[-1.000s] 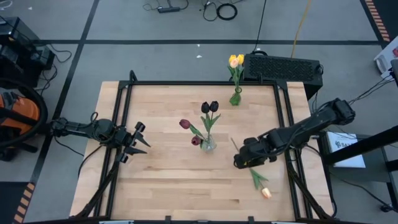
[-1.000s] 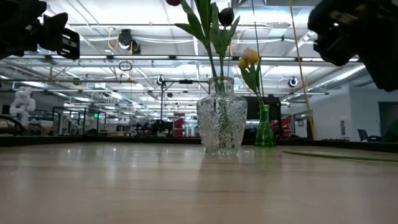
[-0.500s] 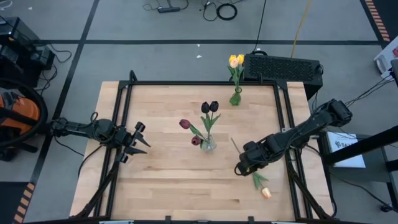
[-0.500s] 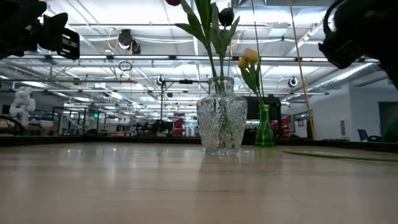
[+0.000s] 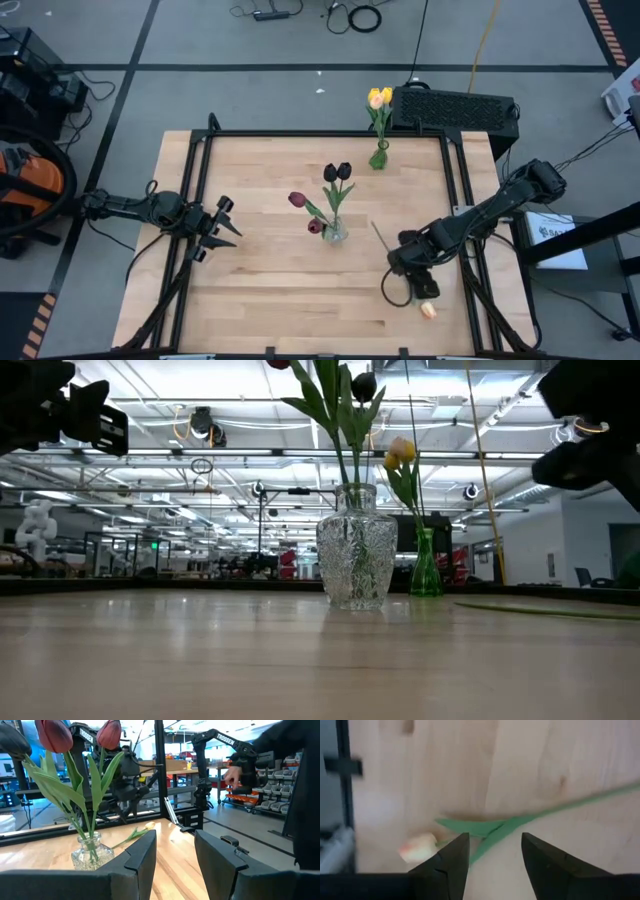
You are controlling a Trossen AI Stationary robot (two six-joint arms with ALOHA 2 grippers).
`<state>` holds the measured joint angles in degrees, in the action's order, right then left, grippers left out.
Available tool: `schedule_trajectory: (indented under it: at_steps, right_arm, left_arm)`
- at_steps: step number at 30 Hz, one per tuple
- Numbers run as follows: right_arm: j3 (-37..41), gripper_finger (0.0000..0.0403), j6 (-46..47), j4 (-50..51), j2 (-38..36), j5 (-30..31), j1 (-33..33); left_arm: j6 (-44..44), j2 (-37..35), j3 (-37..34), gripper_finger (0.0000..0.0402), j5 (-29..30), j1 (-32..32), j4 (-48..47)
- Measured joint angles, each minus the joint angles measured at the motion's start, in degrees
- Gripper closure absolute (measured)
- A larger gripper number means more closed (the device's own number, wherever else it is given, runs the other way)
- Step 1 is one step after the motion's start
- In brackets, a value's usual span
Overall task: Sort flowers into vase by color
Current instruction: Put the light pink tulip into the green vase
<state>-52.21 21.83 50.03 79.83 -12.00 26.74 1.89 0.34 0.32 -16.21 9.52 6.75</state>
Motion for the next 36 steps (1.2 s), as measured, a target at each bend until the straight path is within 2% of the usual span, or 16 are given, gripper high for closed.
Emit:
schedule_trajectory:
  at_steps: [8, 17, 22, 30, 36]
  right_arm:
    - [0.0, 0.0221, -21.5, 2.3, 0.0, 0.9, 0.0]
    - [0.0, 0.0179, -44.0, 5.9, 0.0, 11.8, 0.8]
    - [0.0, 0.0167, -55.9, 5.9, 0.0, 12.0, 3.5]
    - [0.9, 0.0177, -76.2, 5.2, 0.0, 11.9, 7.7]
    - [4.1, 0.0186, -84.8, 1.7, 0.0, 11.9, 10.0]
  left_arm:
    - [0.0, 0.0, 0.0, 0.0258, 0.0, 0.0, 0.0]
    - [0.0, 0.0, 0.0, 0.0258, 0.0, 0.0, 0.0]
    - [0.0, 0.0, 0.0, 0.0258, 0.0, 0.0, 0.0]
    - [0.0, 0.0, 0.0, 0.0258, 0.0, 0.0, 0.0]
    - [0.0, 0.0, 0.0, 0.0258, 0.0, 0.0, 0.0]
